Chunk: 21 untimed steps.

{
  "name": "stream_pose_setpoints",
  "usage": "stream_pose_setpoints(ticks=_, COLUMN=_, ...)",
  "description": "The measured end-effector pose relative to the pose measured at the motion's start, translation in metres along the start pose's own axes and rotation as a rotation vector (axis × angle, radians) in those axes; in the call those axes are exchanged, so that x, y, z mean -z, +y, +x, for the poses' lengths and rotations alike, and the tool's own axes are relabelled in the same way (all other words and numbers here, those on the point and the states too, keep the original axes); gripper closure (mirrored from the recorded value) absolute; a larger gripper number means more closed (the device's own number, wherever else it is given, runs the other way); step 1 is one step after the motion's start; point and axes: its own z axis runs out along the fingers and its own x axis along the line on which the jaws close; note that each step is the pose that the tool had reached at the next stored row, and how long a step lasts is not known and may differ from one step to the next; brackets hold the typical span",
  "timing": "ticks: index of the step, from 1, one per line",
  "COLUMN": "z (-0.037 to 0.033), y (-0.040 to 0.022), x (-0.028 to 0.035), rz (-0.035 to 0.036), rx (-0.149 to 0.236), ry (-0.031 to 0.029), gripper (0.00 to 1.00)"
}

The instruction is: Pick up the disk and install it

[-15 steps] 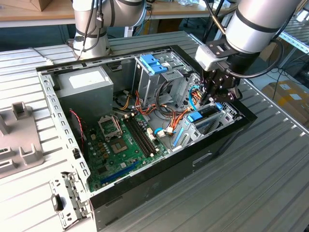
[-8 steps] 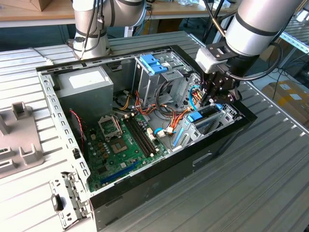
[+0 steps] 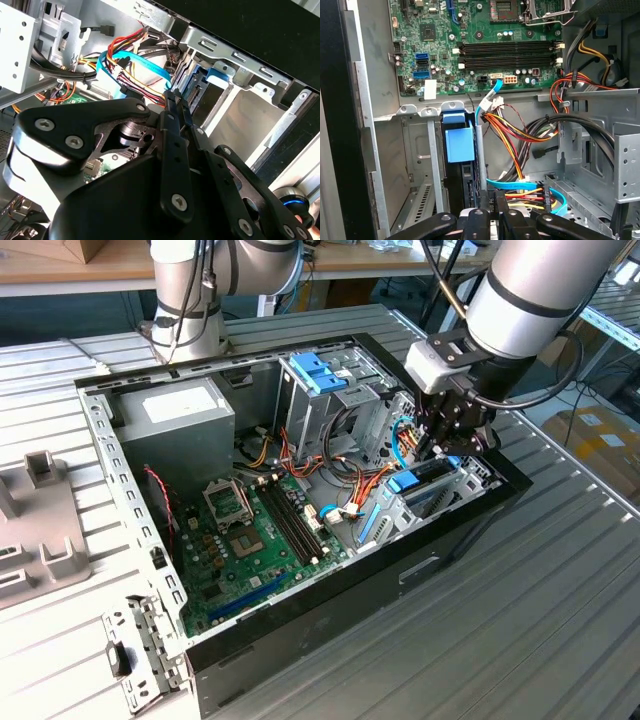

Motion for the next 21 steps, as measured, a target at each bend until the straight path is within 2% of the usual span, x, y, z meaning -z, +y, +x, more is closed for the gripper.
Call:
stream_pose_setpoints(ticks=8, z=0.0, y=-0.0016, x=-0.0007, rz=0.0, rx=0.0, ry=0.0, gripper=0.84)
stream_pose_setpoints(ticks=21, z=-0.0005, y=-0.0038, x=0.0135, rz=0.0, rx=0.0, ry=0.0, gripper=0.84)
